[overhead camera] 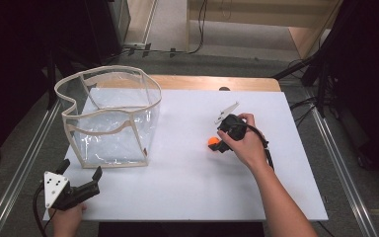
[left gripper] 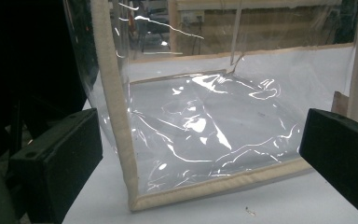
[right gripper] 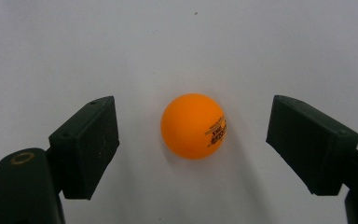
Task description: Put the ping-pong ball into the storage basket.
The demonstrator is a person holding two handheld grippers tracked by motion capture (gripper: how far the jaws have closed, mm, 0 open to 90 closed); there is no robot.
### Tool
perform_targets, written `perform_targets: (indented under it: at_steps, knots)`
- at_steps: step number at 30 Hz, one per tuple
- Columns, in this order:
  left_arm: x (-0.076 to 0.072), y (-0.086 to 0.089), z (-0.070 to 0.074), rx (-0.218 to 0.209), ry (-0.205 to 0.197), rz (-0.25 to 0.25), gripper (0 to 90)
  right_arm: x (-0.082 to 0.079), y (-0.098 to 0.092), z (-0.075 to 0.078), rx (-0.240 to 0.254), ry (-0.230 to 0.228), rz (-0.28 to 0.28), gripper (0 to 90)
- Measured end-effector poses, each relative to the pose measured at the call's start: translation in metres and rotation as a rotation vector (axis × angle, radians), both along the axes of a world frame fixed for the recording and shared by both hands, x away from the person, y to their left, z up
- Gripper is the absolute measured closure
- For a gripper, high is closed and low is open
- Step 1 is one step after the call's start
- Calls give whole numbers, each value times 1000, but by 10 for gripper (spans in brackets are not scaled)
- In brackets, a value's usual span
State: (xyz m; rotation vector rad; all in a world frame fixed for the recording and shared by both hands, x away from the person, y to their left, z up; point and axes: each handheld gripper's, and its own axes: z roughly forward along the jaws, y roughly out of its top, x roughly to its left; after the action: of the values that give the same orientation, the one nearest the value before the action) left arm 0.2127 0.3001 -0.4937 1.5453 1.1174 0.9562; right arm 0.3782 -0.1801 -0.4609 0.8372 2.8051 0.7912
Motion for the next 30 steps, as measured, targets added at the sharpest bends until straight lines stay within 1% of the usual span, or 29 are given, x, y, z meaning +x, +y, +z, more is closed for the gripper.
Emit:
perform_targets:
  at_steps: [5,6,9,13,14,16,21,23,24,25,30]
  knots:
    - [0,0,0,0,1,0,0,2,2,-3,-21,12,5,162]
    - [0,0,0,0,2,1,0,3,3,-4,-29,9,8,194]
    - [0,0,0,-1,1,1,0,3,4,-6,-38,20,3,286]
    - [0,0,0,0,1,0,0,6,4,-10,-49,40,5,329]
    - [0,0,0,0,2,0,0,5,5,-11,-48,51,-4,340]
    - [0,0,0,0,2,0,0,6,6,-12,-59,52,3,349]
    - [0,0,0,0,3,0,0,8,9,-15,-76,58,0,369]
    - [0,0,0,0,3,0,0,8,10,-17,-74,66,-6,372]
    - [0,0,0,0,3,0,0,8,10,-18,-85,68,-11,373]
    - [0,0,0,0,3,-1,0,9,10,-19,-95,61,0,374]
    - [0,0,0,2,3,-1,0,10,12,-21,-108,56,-16,398]
